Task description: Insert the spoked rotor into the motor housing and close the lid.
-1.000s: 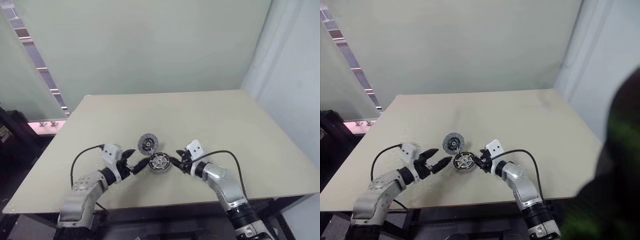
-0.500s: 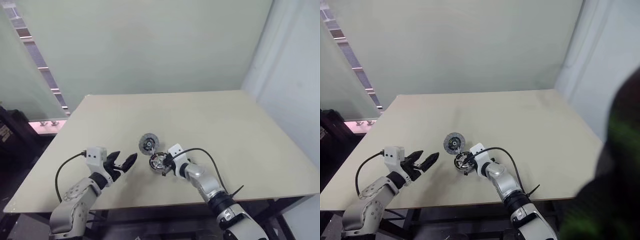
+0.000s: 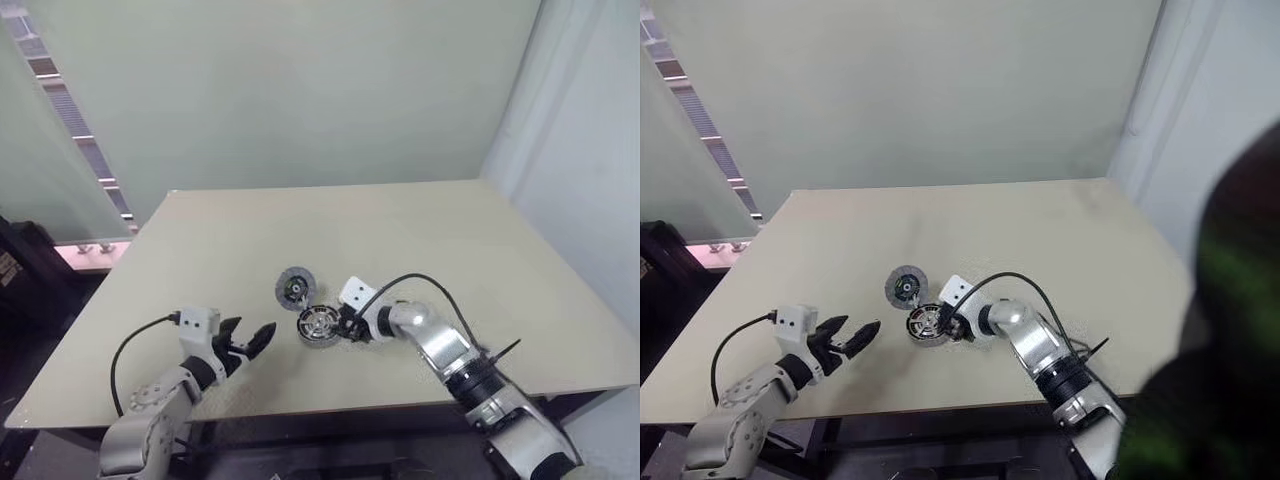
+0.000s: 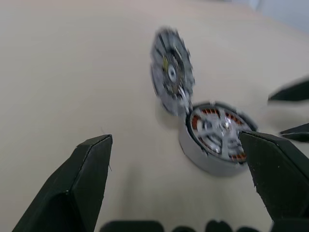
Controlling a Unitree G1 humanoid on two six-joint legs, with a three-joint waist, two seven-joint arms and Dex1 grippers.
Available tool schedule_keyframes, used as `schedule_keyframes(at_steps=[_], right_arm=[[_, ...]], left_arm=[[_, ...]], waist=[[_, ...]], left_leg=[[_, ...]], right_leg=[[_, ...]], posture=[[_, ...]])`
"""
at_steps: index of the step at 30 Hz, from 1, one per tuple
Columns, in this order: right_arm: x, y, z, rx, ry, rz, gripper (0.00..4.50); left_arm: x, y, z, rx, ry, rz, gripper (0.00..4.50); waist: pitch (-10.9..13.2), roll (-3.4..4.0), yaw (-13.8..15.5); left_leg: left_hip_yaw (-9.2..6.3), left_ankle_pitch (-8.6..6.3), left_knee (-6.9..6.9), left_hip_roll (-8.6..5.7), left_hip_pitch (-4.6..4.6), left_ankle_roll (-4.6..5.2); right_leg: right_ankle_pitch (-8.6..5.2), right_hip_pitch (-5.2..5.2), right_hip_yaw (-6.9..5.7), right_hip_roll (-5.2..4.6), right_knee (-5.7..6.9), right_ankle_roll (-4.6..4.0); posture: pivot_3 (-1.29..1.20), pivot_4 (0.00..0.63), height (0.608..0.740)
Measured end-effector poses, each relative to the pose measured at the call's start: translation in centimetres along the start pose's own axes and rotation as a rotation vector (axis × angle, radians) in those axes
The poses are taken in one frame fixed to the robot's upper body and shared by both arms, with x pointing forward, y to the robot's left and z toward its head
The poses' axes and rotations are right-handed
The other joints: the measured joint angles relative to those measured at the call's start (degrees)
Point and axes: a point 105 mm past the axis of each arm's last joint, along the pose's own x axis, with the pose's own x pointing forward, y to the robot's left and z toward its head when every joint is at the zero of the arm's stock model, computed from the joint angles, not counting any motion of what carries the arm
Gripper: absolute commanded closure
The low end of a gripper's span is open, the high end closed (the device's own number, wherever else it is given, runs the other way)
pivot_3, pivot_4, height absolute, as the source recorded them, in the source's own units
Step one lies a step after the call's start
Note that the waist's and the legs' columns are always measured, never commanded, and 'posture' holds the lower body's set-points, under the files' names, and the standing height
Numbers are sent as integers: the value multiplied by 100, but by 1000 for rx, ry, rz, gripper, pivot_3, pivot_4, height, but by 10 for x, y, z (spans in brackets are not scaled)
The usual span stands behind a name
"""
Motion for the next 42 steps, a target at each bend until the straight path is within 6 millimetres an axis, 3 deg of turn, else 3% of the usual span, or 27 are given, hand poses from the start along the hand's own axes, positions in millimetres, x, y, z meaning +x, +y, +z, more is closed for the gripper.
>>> schedule_keyframes(at_steps=[2, 3, 8, 15, 25, 29, 35, 39, 42], right_arm=[[-3, 5, -1, -58, 49, 59, 135], [-2, 9, -3, -83, 73, 83, 27], [4, 21, -4, -215, 166, 165, 27], [18, 20, 5, -368, 221, 158, 27], [33, 16, -16, -396, 286, 133, 27], [34, 13, -18, -396, 286, 116, 934], [33, 7, -16, -394, 273, 71, 3113], [35, 9, -10, -401, 244, 71, 4263], [37, 14, -11, -390, 232, 74, 4421]], left_arm=[[1, -1, -3, 3, 13, -5, 0], [1, -2, -4, 4, 15, -6, 0], [3, -4, -5, 16, 22, -19, 0], [3, -4, -8, 39, 32, -15, 0], [2, -6, -16, 49, 54, -17, 0], [2, -6, -16, 58, 58, -15, 0], [2, -6, -16, 68, 58, -14, 0], [4, -7, -17, 72, 62, -19, 0], [5, -7, -16, 79, 57, -23, 0]], waist=[[0, -2, 1], [0, -2, 1], [0, -2, 1], [0, -2, 1], [0, -2, 1], [1, 0, -1], [0, -2, 2], [-3, -4, -1], [-3, -3, 0]], left_leg=[[-1, 0, -3, 0, -1, -1], [-1, -1, -3, -1, -3, -1], [0, -1, -3, -4, -14, -1], [-4, -1, -6, -4, -13, -2], [-10, -1, -12, -8, -11, -3], [-7, 0, -11, -5, 1, -5], [-10, -1, -14, -10, 0, -6], [-8, -2, -25, -6, 1, -9], [-9, -2, -26, -4, 1, -9]], right_leg=[[0, 0, -2, -1, -2, 0], [0, -1, -2, -2, -3, 1], [6, -14, -2, -7, -4, 10], [7, -15, -5, -7, -4, 12], [7, -15, -6, -9, -4, 12], [1, -8, -7, -8, -3, 3], [7, -10, -6, -10, -4, 12], [7, -11, -6, -9, -3, 13], [7, -11, -7, -9, -4, 12]], posture=[[0, 0, 740], [0, 0, 740], [0, 0, 740], [0, 0, 740], [0, 0, 740], [0, 0, 740], [0, 0, 740], [0, 0, 740], [0, 0, 740]])
